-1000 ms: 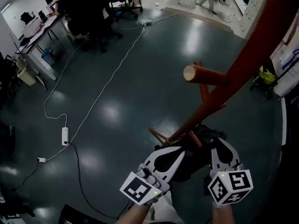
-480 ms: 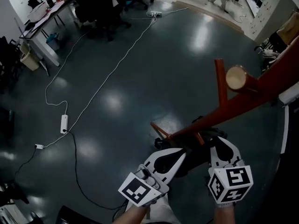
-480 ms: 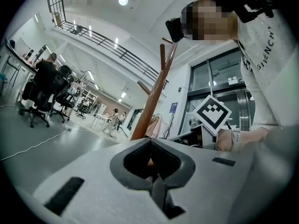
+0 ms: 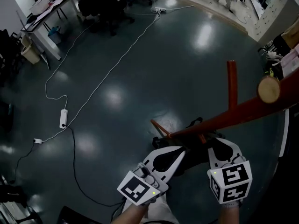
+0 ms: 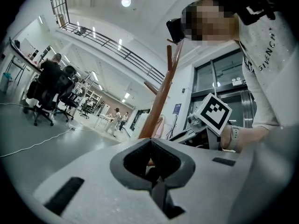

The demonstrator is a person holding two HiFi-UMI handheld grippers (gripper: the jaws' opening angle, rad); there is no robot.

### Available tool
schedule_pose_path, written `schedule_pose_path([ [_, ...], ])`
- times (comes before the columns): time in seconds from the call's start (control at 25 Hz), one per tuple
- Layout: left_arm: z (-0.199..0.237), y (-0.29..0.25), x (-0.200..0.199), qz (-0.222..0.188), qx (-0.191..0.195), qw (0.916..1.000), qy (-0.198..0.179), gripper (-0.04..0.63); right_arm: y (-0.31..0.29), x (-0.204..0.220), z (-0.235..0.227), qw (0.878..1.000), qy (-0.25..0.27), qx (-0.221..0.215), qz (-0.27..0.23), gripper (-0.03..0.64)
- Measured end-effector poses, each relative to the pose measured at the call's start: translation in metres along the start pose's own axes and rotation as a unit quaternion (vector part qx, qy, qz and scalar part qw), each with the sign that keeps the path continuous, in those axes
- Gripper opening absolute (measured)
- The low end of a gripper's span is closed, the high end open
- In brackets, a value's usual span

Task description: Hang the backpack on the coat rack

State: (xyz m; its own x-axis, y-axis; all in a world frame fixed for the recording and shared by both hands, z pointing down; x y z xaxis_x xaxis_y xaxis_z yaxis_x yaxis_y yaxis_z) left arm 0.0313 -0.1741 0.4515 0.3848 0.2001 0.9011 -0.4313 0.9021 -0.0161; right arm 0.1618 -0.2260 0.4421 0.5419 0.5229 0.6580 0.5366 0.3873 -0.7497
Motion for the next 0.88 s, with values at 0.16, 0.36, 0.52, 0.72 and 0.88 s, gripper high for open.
schedule_pose_path([
  [0.16, 0.0, -0.002, 0.002, 0.001, -0.001, 1.0, 0.007, 0.009, -0.001, 0.001, -0.001, 0.999, 0.023, -0.01, 0.035, 0.034],
  [0.36, 0.002, -0.001, 0.005, 0.002, -0.001, 0.9999, 0.01, 0.009, -0.003, 0.001, 0.001, 0.998, 0.027, -0.02, 0.05, 0.034],
  [0.52, 0.006, 0.002, 0.007, 0.004, -0.006, 0.9999, 0.013, 0.009, -0.005, -0.003, 0.004, 0.997, 0.049, -0.016, 0.065, 0.036],
  [0.72, 0.008, 0.004, 0.005, 0.002, -0.01, 0.9999, 0.014, 0.009, -0.005, -0.007, 0.007, 0.995, 0.062, -0.015, 0.072, 0.043],
  [0.88, 0.006, 0.003, 0.005, 0.002, -0.009, 0.9998, 0.016, 0.009, 0.006, -0.023, 0.007, 0.998, 0.058, -0.024, 0.023, 0.043],
])
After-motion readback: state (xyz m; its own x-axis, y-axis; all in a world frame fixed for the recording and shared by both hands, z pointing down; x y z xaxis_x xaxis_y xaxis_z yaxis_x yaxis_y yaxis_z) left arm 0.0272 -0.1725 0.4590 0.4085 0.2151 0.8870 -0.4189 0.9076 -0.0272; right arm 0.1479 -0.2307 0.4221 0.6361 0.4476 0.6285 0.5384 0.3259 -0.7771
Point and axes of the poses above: the fingertips, and each gripper's own axes: y backward along the fingers, z to its left, x out of its underside, the point moved 5 cm from there along y, backward along the fingers, and after that the axes turned 14 degrees about -x, right-handed, at the moved point
